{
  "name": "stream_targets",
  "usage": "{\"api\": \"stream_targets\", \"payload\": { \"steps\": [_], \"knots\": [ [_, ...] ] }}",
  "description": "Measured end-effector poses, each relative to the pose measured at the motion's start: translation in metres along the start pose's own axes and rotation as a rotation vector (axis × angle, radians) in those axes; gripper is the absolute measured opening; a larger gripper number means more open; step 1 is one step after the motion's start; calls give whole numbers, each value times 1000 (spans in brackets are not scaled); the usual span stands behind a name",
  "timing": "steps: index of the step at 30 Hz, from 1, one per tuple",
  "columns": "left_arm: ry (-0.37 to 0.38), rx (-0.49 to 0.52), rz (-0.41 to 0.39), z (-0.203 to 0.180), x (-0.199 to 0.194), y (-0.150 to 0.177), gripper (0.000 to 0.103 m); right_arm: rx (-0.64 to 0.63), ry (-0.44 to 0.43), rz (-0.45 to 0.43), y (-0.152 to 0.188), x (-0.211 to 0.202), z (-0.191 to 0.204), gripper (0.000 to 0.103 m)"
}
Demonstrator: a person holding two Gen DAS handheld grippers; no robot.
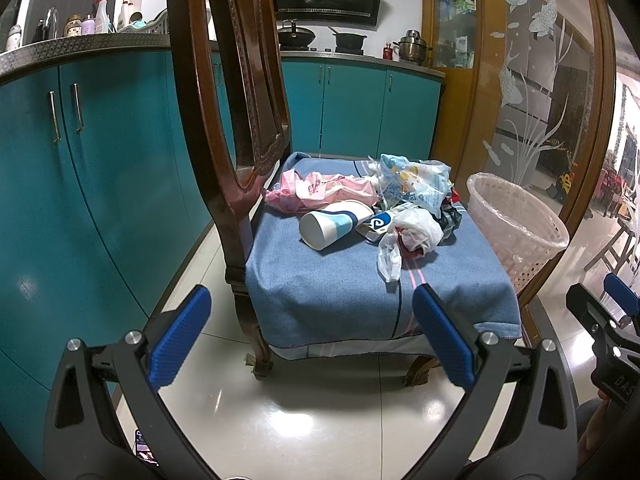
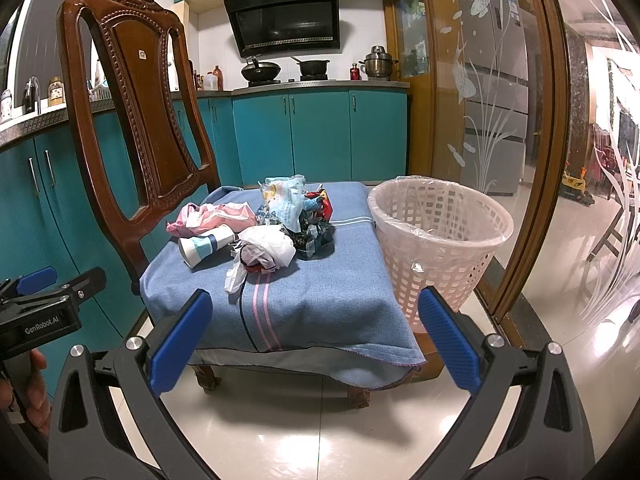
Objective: Collect trash
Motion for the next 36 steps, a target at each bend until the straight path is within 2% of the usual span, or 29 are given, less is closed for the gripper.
{"api": "stream_targets", "payload": {
  "steps": [28,34,36],
  "knots": [
    [-7,25,23,-3,3,1,100,-3,1,2,1,1,1,100],
    [73,36,76,-7,5,9,100,-7,-12,-25,3,-7,1,100],
    [91,31,68,-5,0,10,100,-23,-7,-27,4,-8,1,100]
  ]
}}
Point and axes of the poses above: each gripper's, at about its wrist camera, not at the fingertips, and x roughly the way its jaws point, z to its left, y to its underside, the point moved 8 cm from there along x, roughly the way its jaws point, and after that the axes turned 8 degrees about z, right-handed, at the moved point
